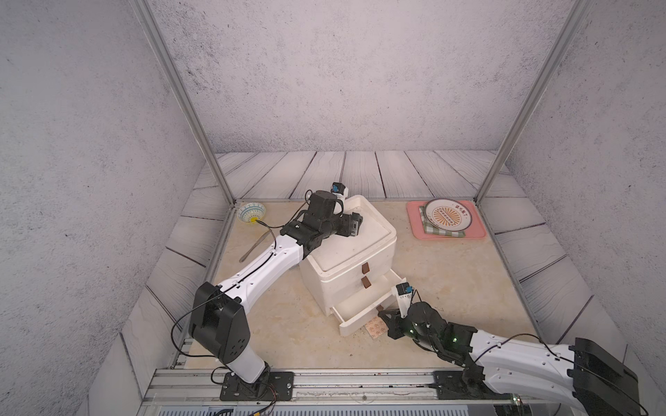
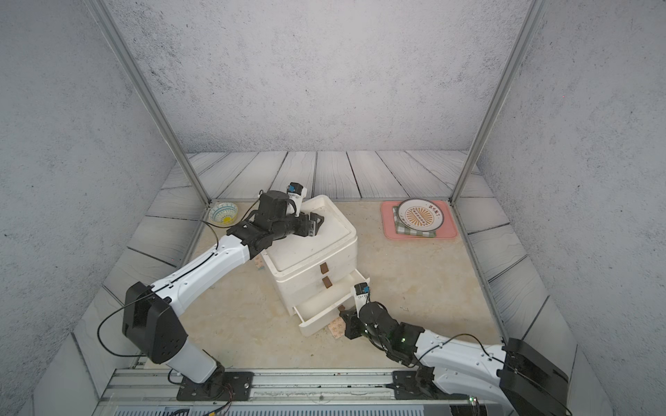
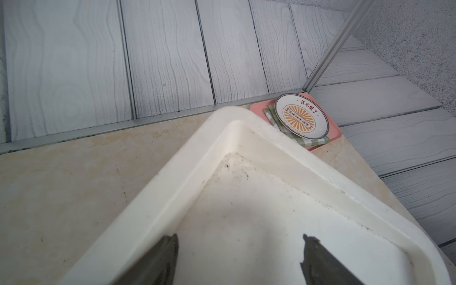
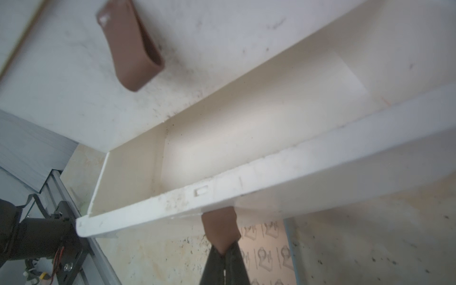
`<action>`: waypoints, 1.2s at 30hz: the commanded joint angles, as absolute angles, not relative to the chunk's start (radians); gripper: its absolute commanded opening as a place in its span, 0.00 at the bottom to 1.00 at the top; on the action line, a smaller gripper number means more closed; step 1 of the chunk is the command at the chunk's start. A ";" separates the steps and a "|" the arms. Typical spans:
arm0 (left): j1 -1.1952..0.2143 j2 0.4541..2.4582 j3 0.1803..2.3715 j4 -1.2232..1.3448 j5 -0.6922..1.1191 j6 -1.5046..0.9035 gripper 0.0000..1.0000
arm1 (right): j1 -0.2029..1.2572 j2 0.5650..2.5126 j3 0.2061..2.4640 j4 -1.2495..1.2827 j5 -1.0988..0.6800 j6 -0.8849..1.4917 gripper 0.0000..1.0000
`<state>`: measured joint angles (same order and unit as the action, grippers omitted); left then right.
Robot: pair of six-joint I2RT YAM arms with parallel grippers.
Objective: Please put the sticky notes in the drawer by color
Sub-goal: Move the storage box to the center of the board.
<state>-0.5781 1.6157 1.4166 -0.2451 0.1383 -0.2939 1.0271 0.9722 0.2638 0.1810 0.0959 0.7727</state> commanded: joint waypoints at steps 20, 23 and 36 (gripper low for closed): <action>-0.556 1.414 1.362 -0.630 0.092 -0.341 0.90 | 1.168 1.340 0.548 0.220 -0.017 0.769 0.00; -0.548 1.286 1.301 -0.663 0.009 -0.356 0.92 | 1.172 1.437 0.638 0.240 -0.037 0.741 0.00; -0.222 1.047 0.889 -0.592 -0.026 -0.515 0.89 | 1.142 1.685 0.861 0.299 0.001 0.671 0.00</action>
<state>-0.2840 0.9840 0.9909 -0.4202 0.0257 -0.4477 1.1687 1.6527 0.8204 0.2459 -0.0444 0.7048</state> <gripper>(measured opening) 0.889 0.048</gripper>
